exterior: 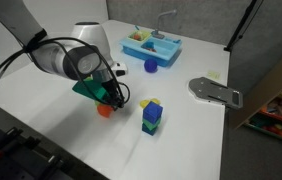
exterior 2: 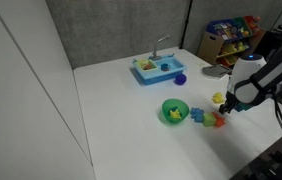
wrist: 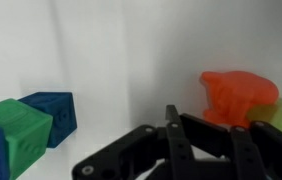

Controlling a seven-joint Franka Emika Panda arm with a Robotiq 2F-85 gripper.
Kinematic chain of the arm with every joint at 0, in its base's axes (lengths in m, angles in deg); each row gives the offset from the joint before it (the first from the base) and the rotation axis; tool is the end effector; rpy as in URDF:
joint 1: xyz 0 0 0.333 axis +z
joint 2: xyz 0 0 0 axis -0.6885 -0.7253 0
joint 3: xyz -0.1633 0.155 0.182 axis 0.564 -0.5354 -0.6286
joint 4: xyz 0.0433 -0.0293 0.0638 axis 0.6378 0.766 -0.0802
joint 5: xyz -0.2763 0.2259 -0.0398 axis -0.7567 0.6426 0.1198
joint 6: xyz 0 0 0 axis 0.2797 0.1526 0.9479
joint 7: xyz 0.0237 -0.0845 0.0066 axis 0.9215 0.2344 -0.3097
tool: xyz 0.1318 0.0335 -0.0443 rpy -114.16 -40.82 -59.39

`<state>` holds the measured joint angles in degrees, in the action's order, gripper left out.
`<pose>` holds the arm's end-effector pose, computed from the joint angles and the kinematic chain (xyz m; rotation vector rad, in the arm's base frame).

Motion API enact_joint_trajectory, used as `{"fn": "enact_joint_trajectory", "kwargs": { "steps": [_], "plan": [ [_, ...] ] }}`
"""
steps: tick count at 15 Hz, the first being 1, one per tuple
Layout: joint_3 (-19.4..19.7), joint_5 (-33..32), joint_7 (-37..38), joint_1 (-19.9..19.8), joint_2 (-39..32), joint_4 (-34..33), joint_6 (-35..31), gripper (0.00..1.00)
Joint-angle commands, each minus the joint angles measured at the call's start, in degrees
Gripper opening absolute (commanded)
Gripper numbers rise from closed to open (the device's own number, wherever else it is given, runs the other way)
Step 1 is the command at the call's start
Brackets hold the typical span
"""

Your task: Pick up the green block and stack it on the navy blue block, pick up the neon blue block and stack it on the green block, Pick up the orange toy and stack it on the neon blue block, pick up the light green block and stack it on the neon blue block top

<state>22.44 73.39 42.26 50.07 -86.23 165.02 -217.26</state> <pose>0.4594 -0.0997 0.0596 2.9539 -0.1789 -0.1175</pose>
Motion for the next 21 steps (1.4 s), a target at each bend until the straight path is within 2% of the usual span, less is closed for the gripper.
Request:
{"fn": "enact_joint_trajectory", "kwargs": {
  "steps": [1, 4, 5, 11, 15, 16, 19, 21],
  "plan": [
    [1.1, -2.9, 1.4, -0.1, 5.0, 2.0, 0.9, 0.03],
    [1.3, -4.2, 1.4, 0.0, 7.0, 2.3, 1.1, 0.03],
    [0.9, -4.5, 1.0, -0.3, 7.6, 2.6, 1.3, 0.21],
    [-4.2, -4.3, -1.5, -2.5, 8.7, 3.8, 2.5, 0.66],
    [-5.8, -4.0, -1.6, -3.5, 8.0, 4.3, 2.5, 0.96],
    [-6.7, -3.5, -2.3, -4.4, 7.7, 4.5, 2.1, 1.0],
    [-10.1, -2.1, -4.9, -7.5, 6.8, 4.6, 1.0, 1.0],
    [-11.0, -2.3, -4.9, -8.0, 6.1, 4.2, 0.9, 1.0]
  ]
}}
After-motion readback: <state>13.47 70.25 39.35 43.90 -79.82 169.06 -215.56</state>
